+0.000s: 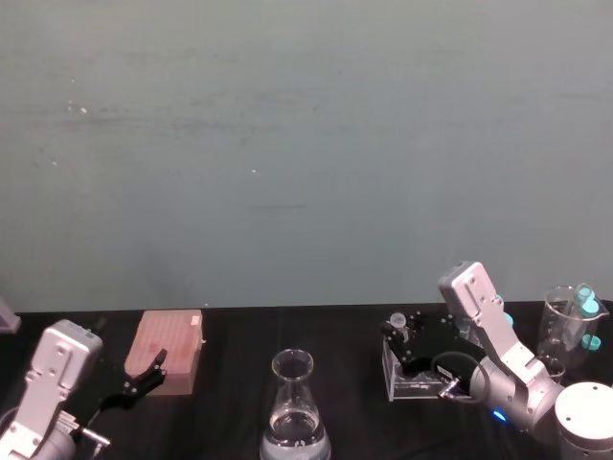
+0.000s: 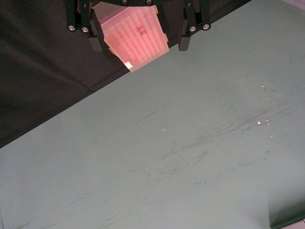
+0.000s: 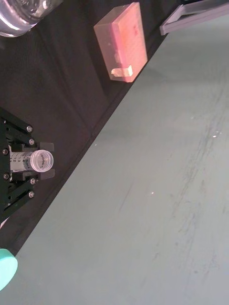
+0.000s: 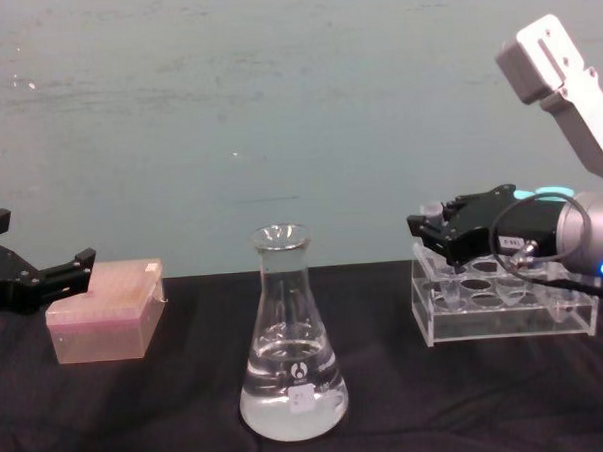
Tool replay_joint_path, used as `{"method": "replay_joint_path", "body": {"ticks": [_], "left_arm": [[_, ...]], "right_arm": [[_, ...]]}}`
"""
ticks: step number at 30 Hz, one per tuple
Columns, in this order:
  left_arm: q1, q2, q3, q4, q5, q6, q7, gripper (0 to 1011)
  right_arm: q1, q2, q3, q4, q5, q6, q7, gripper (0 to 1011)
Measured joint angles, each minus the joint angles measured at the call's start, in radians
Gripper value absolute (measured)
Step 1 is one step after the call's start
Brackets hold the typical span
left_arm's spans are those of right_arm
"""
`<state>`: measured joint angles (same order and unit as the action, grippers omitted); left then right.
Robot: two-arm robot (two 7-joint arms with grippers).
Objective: Pour the liquid from the test tube into the beaker using one hand.
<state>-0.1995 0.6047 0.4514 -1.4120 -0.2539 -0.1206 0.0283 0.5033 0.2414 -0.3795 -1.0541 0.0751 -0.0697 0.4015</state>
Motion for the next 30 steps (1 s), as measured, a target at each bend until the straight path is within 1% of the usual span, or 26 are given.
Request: {"method": "replay_joint_path", "body": {"ticks": [9, 14, 23, 30], "left_arm": [[0.000, 0.000, 0.000, 0.000, 0.000, 0.000, 0.000, 1000], [0.000, 0.000, 0.000, 0.000, 0.000, 0.000, 0.000, 1000], [0.000, 0.000, 0.000, 0.000, 0.000, 0.000, 0.000, 1000], [0.000, 0.000, 0.000, 0.000, 0.000, 0.000, 0.000, 1000]], "right_arm": [[-0.016, 0.009, 0.009, -0.058, 0.013, -0.005, 0.003, 207], [-0.020, 0.014, 0.012, -0.074, 0.014, -0.006, -0.001, 207], [-0.031, 0.024, 0.030, -0.133, 0.032, -0.001, -0.009, 205], [-0.032, 0.031, 0.035, -0.177, 0.045, 0.002, -0.004, 207]]}}
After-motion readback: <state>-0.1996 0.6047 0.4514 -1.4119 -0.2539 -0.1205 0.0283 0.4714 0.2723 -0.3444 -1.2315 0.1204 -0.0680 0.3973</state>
